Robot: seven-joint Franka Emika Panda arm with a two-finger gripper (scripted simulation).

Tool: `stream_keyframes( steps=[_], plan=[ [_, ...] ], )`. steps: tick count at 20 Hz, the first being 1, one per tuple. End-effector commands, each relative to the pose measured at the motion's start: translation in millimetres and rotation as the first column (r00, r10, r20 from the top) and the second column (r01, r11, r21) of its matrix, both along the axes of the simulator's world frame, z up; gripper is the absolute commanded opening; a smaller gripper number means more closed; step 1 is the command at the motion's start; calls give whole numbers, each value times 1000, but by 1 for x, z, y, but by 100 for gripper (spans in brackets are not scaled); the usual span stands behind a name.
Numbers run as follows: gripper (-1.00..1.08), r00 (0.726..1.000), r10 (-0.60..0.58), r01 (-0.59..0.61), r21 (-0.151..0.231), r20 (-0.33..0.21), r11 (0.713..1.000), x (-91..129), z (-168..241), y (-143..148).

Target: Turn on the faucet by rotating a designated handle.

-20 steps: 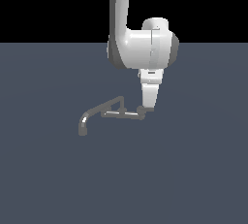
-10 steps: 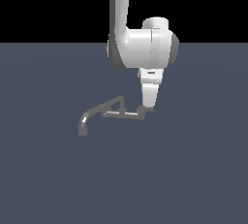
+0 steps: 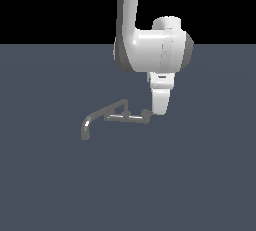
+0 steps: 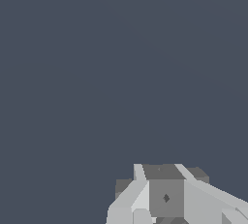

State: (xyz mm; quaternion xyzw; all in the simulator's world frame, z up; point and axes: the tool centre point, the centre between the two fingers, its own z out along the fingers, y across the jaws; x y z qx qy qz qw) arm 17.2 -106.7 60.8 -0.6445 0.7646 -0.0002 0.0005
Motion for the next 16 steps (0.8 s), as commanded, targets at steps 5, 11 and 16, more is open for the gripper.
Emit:
stream_keyframes(
  steps=[5, 11, 16],
  plan=[
    [-100, 1000, 1, -1, 0, 2, 1000, -11, 0, 1],
    [-100, 1000, 0, 0, 0, 0, 1000, -30, 0, 4],
    [-100, 1000, -15, 15, -5, 8, 1000, -35, 0, -5]
  ],
)
